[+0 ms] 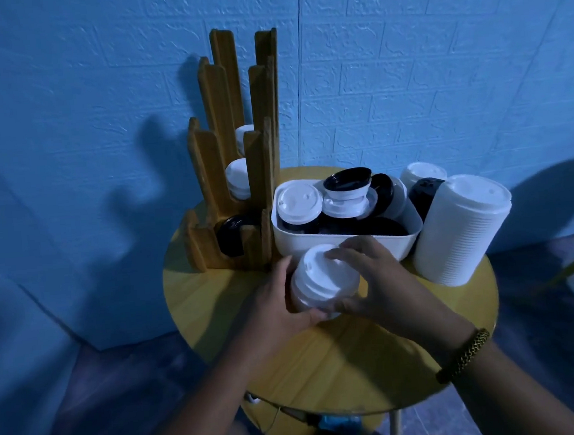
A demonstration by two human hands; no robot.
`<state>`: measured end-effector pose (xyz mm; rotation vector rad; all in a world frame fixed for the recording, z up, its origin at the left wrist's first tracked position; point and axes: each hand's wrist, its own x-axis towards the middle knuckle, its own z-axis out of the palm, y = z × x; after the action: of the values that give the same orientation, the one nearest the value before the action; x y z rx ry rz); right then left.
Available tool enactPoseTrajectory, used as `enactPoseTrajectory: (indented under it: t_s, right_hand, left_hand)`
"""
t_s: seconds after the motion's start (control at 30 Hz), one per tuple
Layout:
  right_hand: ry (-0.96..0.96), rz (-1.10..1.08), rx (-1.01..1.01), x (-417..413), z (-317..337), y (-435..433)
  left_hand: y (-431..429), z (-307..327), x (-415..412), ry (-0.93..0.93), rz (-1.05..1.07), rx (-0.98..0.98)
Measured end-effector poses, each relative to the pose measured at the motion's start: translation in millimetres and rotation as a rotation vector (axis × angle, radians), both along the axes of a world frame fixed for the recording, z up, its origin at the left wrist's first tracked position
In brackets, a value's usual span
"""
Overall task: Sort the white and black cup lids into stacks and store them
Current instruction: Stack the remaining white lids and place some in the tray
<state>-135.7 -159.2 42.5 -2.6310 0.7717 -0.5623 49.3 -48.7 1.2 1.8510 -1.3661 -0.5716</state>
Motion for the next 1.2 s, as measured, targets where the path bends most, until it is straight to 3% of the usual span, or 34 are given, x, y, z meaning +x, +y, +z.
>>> enactPoseTrajectory:
  t_s: [0.3, 0.5, 0.67, 0.83, 1.2]
  right_hand:
    - [0.028, 0.03, 0.167, 10, -6, 2]
    - [0.097, -0.083, 0.02, 21, -8, 10]
    - [0.08, -0.068, 0.067, 20, -11, 9]
    - [0.093, -0.17, -0.032, 27, -13, 11]
    - [0.088, -0.016, -0.002, 13, -10, -1]
  left_hand:
    - [2, 1, 0, -0.027, -0.04, 0.018]
    - [1, -2, 1, -0.058, -0.039, 0.028]
    - [1, -2, 1, -0.049, -0.051, 0.009]
    - [1, -3, 3, -0.075, -0.106, -0.013]
    - [2, -3, 4, 0.021, -0.086, -0.028]
